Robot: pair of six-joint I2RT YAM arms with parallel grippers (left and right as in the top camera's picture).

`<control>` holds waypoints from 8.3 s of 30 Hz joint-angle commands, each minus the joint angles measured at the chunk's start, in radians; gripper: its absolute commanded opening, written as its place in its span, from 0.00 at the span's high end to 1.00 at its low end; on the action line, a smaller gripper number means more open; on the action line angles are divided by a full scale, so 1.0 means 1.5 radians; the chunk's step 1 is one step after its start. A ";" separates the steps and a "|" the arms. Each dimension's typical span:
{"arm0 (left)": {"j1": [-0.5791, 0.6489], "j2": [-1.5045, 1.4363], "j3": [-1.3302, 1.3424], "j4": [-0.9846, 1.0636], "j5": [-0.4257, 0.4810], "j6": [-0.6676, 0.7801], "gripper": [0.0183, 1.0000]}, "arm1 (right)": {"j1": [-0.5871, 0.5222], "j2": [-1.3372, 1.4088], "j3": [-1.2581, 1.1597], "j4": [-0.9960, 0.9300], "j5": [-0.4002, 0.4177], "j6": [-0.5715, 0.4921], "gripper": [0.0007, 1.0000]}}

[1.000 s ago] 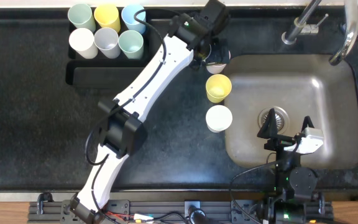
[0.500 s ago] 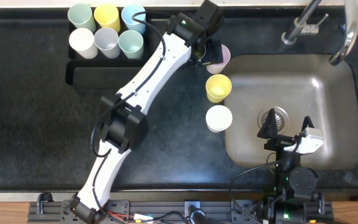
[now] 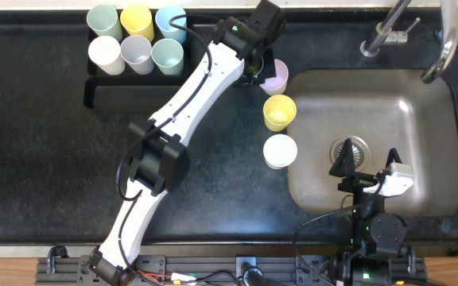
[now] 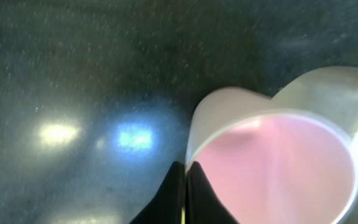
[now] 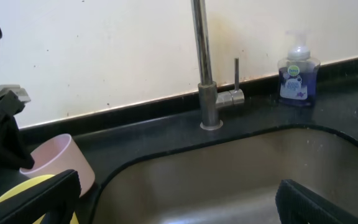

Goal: Store Cups

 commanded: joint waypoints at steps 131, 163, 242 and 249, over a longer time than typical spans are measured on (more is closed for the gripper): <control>0.498 -0.617 -0.635 0.151 0.013 0.039 0.00 | 0.004 -0.004 -0.008 0.004 -0.005 0.003 0.00; -0.104 -0.341 -0.500 0.260 -0.028 0.045 0.00 | 0.004 -0.004 -0.008 0.004 -0.005 0.003 0.00; 0.392 -0.448 -0.586 0.075 -0.124 -0.142 0.98 | 0.004 -0.004 -0.008 0.004 -0.005 0.003 0.00; 0.385 -0.443 -0.586 0.103 -0.153 -0.142 0.98 | 0.004 -0.004 -0.008 0.004 -0.005 0.003 0.00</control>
